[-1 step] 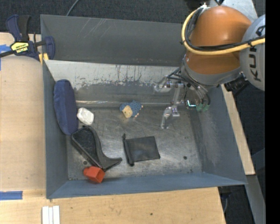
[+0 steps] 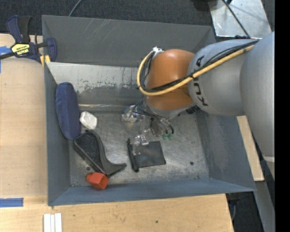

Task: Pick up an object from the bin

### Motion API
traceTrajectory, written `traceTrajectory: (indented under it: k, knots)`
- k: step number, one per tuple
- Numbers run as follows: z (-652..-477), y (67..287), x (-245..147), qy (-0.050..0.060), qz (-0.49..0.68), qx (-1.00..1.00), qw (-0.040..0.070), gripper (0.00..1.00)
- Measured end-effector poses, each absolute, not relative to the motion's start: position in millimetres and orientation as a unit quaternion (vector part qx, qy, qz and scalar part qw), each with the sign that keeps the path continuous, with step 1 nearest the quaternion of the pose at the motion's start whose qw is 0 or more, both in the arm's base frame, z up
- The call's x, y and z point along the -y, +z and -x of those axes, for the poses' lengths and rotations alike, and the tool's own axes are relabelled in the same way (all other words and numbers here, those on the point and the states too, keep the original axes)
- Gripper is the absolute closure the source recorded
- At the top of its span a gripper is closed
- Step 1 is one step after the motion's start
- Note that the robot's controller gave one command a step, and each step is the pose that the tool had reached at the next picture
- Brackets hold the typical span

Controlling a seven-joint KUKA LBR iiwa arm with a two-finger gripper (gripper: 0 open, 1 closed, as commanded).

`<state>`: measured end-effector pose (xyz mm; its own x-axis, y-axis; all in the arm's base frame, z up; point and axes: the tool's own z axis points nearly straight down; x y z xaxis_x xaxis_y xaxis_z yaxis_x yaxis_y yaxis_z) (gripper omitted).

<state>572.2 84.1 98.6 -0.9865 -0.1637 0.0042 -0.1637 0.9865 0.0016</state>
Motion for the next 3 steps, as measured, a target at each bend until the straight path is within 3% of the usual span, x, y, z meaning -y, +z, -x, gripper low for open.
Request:
traceTrajectory:
  k: [1, 2, 3]
  knots:
    - [-564.1, 75, -48, -0.005, -0.04, 0.999, -0.005, 0.0]
    - [-569.6, 79, -44, -0.002, -0.039, 0.999, -0.015, 1.0]
    - [-604.9, 221, -31, 0.0, -0.052, 0.999, -0.007, 1.0]
